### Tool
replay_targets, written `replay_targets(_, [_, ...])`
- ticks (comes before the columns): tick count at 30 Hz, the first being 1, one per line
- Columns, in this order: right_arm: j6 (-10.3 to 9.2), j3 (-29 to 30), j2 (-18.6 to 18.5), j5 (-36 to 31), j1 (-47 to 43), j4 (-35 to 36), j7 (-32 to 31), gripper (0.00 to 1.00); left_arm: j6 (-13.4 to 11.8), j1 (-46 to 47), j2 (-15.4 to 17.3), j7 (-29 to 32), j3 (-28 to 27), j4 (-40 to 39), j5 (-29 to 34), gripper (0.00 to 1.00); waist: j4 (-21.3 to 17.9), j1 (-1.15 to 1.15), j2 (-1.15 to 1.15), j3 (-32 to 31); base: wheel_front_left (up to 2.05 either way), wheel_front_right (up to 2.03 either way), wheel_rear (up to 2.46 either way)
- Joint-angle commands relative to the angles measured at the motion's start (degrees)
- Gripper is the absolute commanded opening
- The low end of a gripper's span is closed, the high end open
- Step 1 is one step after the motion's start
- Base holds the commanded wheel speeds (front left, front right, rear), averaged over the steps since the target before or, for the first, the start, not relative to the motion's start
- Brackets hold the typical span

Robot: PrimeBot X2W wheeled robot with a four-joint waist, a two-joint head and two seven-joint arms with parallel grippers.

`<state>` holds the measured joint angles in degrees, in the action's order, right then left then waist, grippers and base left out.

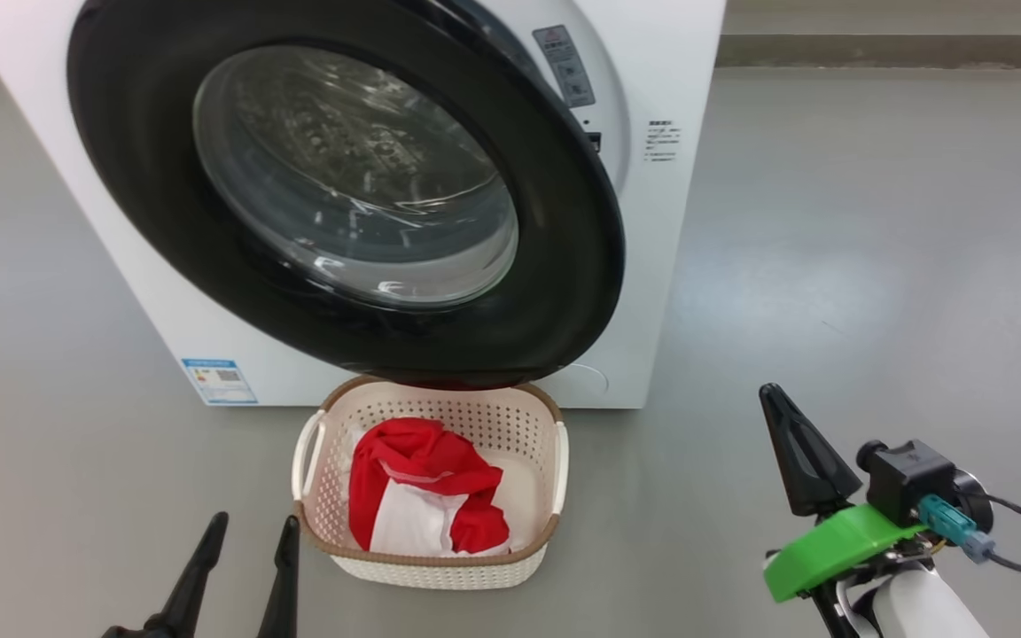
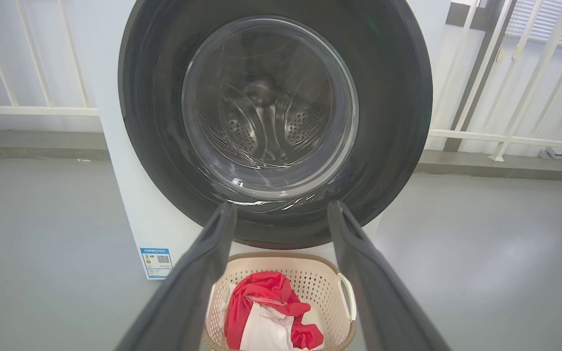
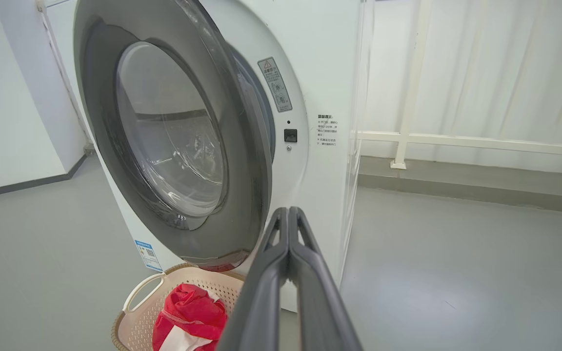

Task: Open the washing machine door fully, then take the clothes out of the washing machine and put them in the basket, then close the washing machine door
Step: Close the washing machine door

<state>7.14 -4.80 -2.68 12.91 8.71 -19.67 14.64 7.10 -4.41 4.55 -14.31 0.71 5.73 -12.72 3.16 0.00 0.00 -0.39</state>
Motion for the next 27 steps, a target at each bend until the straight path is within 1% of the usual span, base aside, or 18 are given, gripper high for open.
replay_targets(1, [0.35,-2.37,-0.2,0.61,3.36,-0.1,0.36,0.0,0.35,2.62,0.21,-0.69,-1.41,-1.47,-0.49,1.0,1.45,0.0,0.0,0.36,0.0,0.0,0.0])
replay_targets(8, [0.35,-6.64,-0.2,1.42,11.11,-6.34,0.36,0.0,0.37,3.35,0.56,-0.69,-0.23,-1.66,-1.06,1.0,4.97,0.0,0.0,2.94,0.0,0.0,0.0])
replay_targets(16, [0.35,-9.42,-0.2,0.8,20.92,-11.15,0.36,0.0,0.38,5.52,0.85,-0.69,1.12,-1.74,-2.08,1.0,8.79,0.0,0.0,6.44,0.0,0.0,0.0])
replay_targets(17, [0.35,-9.68,-0.2,0.37,23.89,-12.89,0.36,0.0,0.38,6.11,0.86,-0.69,1.49,-1.59,-2.42,1.0,9.92,0.0,0.0,7.38,0.0,0.0,0.0])
replay_targets(22, [0.35,-9.41,-0.2,-1.72,28.69,-15.98,0.36,0.0,0.38,7.23,1.0,-0.69,2.3,-1.46,-2.84,1.0,11.33,0.0,0.0,8.98,0.0,0.0,0.0])
replay_targets(27, [0.35,-6.78,-0.2,-4.7,32.25,-17.19,0.36,0.0,0.38,8.17,0.95,-0.69,2.8,-1.58,-3.03,1.0,12.43,0.0,0.0,10.58,0.0,0.0,0.0])
